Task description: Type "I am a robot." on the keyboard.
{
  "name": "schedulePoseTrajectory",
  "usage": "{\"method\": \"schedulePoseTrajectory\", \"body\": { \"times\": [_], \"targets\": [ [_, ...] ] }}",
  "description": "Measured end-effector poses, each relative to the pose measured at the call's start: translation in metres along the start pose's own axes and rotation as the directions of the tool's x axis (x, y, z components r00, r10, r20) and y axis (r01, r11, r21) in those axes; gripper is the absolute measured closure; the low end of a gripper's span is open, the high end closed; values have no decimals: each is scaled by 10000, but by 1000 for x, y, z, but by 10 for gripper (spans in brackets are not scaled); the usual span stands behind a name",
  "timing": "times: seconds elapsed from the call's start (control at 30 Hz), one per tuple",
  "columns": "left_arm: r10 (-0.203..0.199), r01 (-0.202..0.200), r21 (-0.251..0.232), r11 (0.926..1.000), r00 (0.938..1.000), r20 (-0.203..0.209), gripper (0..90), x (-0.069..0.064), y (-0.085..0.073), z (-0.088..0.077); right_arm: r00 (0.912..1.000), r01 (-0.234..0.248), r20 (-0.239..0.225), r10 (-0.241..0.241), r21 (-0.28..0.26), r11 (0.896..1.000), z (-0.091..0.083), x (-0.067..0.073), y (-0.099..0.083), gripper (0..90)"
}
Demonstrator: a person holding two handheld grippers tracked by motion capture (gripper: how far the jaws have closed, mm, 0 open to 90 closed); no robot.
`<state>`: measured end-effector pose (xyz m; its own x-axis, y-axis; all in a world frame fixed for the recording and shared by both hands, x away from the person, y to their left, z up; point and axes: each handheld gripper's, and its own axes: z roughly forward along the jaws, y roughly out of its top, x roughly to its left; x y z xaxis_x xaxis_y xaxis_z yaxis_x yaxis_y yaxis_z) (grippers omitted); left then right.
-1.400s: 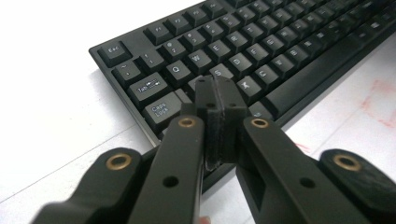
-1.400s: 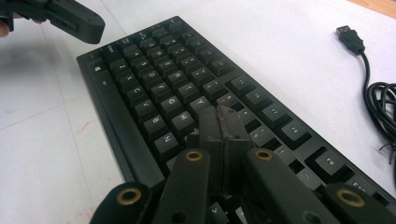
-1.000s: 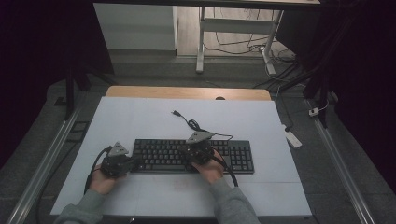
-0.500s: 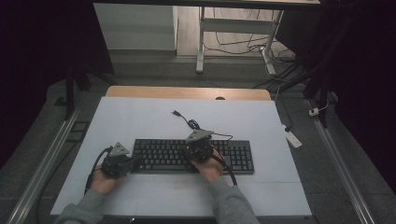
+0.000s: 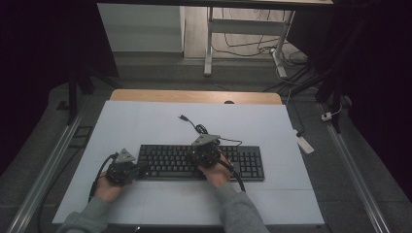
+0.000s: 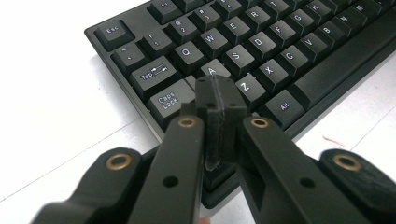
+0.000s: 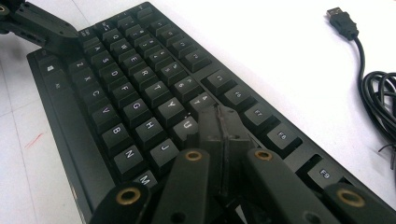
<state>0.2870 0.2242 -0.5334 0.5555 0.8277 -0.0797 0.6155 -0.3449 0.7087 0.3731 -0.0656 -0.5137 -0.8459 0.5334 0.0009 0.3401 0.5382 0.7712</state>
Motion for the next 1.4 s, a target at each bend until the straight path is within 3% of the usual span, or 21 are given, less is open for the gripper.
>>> {"method": "schedulePoseTrajectory", "body": {
  "times": [0.57, 0.83, 0.93, 1.1, 1.13, 1.27, 1.33, 1.4],
  "targets": [
    [-18, 18, -5, 10000, 10000, 49, 891, 1, 0, 0, 10000, 43, -20, -42, 351, 9994, 9, 2, -1, 896],
    [-79, 80, -242, 9997, 9999, 66, 890, 1, 0, -4, 9997, -67, -249, 58, -372, 9993, -1, 2, 3, 891],
    [-156, 162, -438, 9989, 9998, 134, 885, 3, 0, -6, 9998, -18, -217, 10, -374, 9993, -3, 1, 3, 809],
    [-292, 311, -848, 9959, 9993, 238, 755, 3, 1, -10, 9998, -131, -123, 123, -629, 9979, -8, -1, 3, 686],
    [-332, 353, -918, 9952, 9992, 238, 684, 3, 1, -11, 9998, -130, -136, 122, -612, 9980, -10, -2, 3, 655],
    [-561, 594, -1040, 9928, 9978, 349, 588, 5, 1, -13, 9998, -103, -154, 93, -640, 9979, -13, -2, 2, 617],
    [-680, 703, -1082, 9916, 9974, 252, 480, 5, 1, -14, 9999, -62, -145, 53, -685, 9976, -14, -2, 2, 589],
    [-823, 828, -1083, 9907, 9966, 85, 442, 6, 1, -14, 9999, -43, -133, 34, -686, 9976, -14, -2, 2, 582]
  ]
}}
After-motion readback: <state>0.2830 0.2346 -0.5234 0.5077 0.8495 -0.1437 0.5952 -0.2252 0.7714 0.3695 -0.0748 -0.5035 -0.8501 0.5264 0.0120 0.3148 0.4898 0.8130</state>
